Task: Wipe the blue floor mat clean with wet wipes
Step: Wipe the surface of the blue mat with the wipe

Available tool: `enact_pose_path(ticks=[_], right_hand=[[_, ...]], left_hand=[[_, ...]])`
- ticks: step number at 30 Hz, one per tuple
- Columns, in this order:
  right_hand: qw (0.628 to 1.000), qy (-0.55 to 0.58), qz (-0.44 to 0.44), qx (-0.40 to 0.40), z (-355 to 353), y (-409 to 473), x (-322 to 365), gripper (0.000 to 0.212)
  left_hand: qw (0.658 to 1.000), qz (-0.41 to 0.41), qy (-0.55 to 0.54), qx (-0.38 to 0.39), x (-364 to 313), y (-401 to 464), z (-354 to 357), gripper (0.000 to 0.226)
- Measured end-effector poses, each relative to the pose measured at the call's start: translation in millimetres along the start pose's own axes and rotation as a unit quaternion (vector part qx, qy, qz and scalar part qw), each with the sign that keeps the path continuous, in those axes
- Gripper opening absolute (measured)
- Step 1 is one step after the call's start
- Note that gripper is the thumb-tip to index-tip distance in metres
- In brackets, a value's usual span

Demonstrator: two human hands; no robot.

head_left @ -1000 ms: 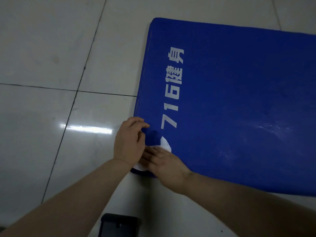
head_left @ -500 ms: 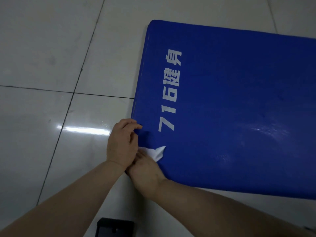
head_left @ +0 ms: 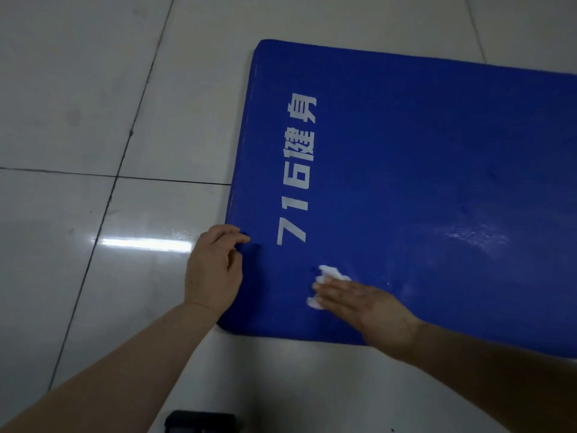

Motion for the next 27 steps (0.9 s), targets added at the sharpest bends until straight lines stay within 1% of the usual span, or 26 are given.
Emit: enact_pose_path(ticks=[2,3,6,8,10,12,14,15,16,17,19,20,21,22,24,27], right_hand=[[0.997,-0.014,0.075,-0.006,-1,-22,-10,0.101],[0.993,-0.014,0.117,-0.013,0,-29,-8,0.101],[0.982,-0.008,0.18,-0.066,25,-29,21,0.074],[0.975,0.032,0.19,-0.114,42,-6,49,0.067],[0.98,0.06,0.146,-0.121,45,37,73,0.06],[0.99,0.041,0.074,-0.113,45,82,88,0.046],[0.994,0.06,0.013,-0.086,50,122,93,0.035],[0.995,0.078,-0.013,-0.061,52,136,93,0.033],[0.994,0.099,-0.036,-0.032,52,143,92,0.034],[0.991,0.119,-0.059,-0.019,50,145,90,0.038],[0.986,0.111,-0.122,0.008,41,130,81,0.045],[0.986,0.081,-0.146,0.021,36,114,75,0.044],[0.985,0.049,-0.162,0.017,33,94,66,0.041],[0.985,0.042,-0.168,0.004,29,74,58,0.04],[0.985,0.037,-0.17,-0.002,26,37,40,0.043],[0.983,0.043,-0.175,0.028,19,3,26,0.064]], left_hand=[[1.0,0.006,0.007,0.003,1,-2,1,0.031],[1.0,0.008,0.011,0.005,2,-2,1,0.031],[1.0,0.004,0.018,0.006,4,-1,1,0.032],[1.0,0.001,0.02,0.007,1,0,2,0.031],[1.0,0.012,0.024,0.002,-5,2,3,0.031],[0.999,0.025,0.022,-0.002,-10,3,5,0.032],[0.999,0.026,0.021,-0.003,-13,2,5,0.031],[0.999,0.026,0.022,-0.005,-13,2,5,0.03],[0.999,0.026,0.022,-0.008,-14,2,4,0.03],[0.999,0.026,0.02,-0.011,-14,3,3,0.029],[1.0,0.023,0.017,-0.012,-13,3,3,0.03],[1.0,0.022,0.017,-0.011,-13,3,4,0.03],[1.0,0.023,0.017,-0.009,-13,3,4,0.03],[1.0,0.026,0.015,-0.008,-12,3,4,0.031],[0.999,0.029,0.013,-0.004,-12,2,5,0.031],[1.0,0.027,0.007,0.002,-14,1,6,0.031]])
Point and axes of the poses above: each hand's wrist, its own y-axis towards the middle knuckle, its own z-axis out of the palm, x = y × z, the point moved 4 cm from there along y, towards the middle knuckle, and after that the axes turned 13 degrees about -z, right-handed, at the moved point
